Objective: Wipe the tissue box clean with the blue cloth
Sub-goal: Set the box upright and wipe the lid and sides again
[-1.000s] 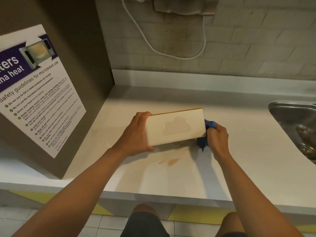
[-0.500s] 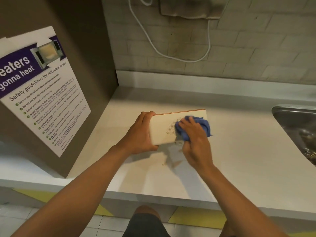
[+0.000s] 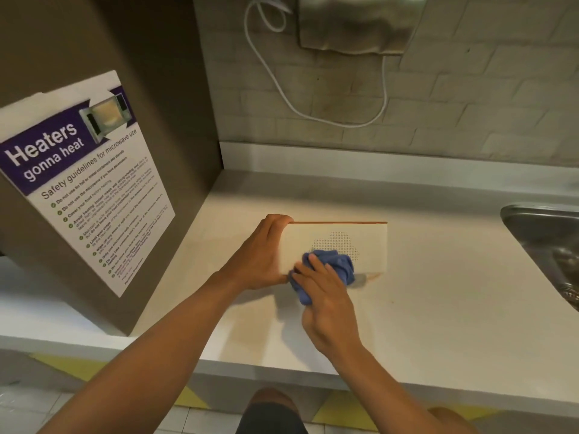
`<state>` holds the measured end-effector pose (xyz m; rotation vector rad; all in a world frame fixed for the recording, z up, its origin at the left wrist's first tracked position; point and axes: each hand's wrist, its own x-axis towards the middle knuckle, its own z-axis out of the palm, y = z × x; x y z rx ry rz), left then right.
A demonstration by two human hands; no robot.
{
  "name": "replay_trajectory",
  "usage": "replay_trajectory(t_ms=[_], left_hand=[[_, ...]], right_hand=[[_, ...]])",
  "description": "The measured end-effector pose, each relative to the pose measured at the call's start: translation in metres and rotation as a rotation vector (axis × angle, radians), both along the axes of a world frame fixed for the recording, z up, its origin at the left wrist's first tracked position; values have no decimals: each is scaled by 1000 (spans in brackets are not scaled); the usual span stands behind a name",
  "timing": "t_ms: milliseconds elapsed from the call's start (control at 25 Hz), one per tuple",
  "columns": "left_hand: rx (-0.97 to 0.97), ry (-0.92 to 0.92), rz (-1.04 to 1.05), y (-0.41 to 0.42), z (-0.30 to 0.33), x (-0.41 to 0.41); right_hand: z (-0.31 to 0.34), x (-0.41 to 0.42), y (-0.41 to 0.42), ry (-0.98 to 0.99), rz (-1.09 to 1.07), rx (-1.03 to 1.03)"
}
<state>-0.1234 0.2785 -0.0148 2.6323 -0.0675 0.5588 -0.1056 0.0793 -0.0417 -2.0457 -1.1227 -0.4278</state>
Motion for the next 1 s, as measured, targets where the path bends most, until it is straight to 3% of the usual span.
replay_trajectory(t_ms=[120,240,320,480,600,680,800,1000], left_hand=[[44,-61,-9,-2,-8,2],[-15,-20,25,-7,-13,4],[-112,48,48,-15,-14,1],[-344,234,49,-23,-8,-9],[-905,261,53,-25,1,-8],[-1098,265,156,-22,2,-4],[-1197,272,181,-20,-6,-4],[-1154,217,196,-19,-15,-1]], right_hand=[[18,6,-35,357,-195,362],[45,37,-55,718,-437,871],[61,64,-66,971,-480,1017],[69,102,-73,1126,-455,550],[72,104,-70,1126,-420,464],[72,104,-68,1128,-429,428],[64,107,-66,1090,-438,280],[53,104,-60,1019,-461,221]])
